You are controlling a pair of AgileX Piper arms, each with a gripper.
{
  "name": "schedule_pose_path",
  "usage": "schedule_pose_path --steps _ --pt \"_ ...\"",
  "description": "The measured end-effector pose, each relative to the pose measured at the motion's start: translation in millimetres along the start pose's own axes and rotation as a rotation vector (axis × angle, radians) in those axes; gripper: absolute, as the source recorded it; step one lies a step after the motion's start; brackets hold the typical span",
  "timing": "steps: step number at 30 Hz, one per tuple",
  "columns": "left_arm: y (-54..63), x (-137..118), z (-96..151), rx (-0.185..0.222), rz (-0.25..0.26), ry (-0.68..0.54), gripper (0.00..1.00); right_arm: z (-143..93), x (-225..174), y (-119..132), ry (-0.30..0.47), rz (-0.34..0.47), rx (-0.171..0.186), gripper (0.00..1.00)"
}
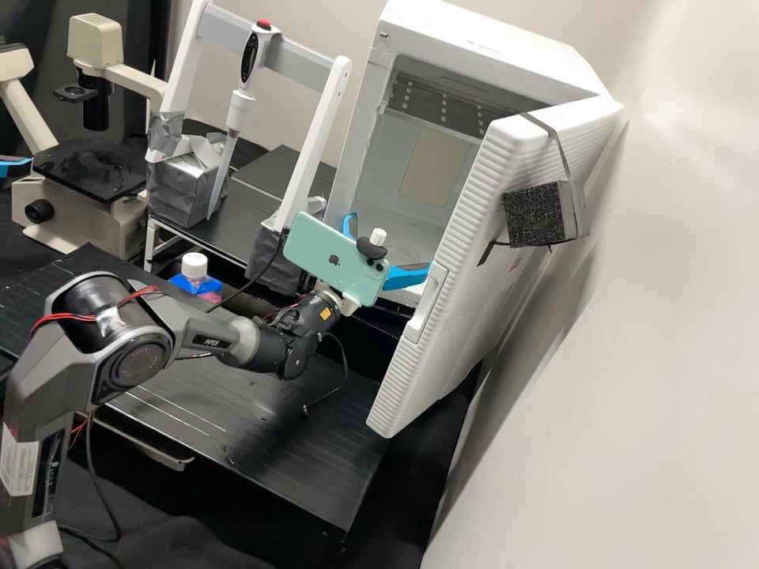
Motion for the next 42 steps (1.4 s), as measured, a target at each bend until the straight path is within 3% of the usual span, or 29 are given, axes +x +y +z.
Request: schedule_pose_path --steps 14,30,31,42 --pt "0.0 0 0 0.000 0.000 0.000 1.00 23 26 -34 -0.093 -0.099 0.017 1.00" --pt "0.0 0 0 0.000 0.000 0.000 1.00 26 33 -47 -0.093 -0.116 -0.007 1.00" --pt "0.0 0 0 0.000 0.000 0.000 1.00 26 34 -47 -0.094 -0.116 -0.008 0.00" --pt "0.0 0 0 0.000 0.000 0.000 1.00 27 37 -47 -0.111 -0.128 -0.014 0.00"
